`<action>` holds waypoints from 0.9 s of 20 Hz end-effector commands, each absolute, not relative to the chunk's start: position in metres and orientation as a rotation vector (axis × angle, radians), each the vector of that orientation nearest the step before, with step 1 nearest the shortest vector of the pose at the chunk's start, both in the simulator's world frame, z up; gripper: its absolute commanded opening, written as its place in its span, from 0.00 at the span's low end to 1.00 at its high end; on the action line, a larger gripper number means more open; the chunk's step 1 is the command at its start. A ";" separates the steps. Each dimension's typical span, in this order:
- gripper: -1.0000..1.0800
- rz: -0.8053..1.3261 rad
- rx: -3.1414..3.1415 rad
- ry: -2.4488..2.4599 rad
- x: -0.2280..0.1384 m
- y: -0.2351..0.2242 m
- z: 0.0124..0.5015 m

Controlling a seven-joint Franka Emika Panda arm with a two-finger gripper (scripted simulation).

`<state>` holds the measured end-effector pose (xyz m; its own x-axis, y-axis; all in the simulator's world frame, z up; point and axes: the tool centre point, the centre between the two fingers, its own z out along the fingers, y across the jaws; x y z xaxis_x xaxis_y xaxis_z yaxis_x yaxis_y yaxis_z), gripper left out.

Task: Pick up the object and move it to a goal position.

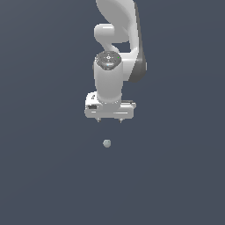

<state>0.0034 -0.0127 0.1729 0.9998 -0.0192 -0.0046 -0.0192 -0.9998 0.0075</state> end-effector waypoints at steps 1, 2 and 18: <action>0.96 -0.007 3.134 -0.030 0.003 -0.013 0.173; 0.96 -0.007 3.134 -0.030 0.003 -0.013 0.173; 0.96 -0.008 3.142 -0.011 0.005 -0.015 0.181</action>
<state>0.0047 -0.0149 0.1818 1.0000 -0.0066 -0.0048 -0.0066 -1.0000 -0.0007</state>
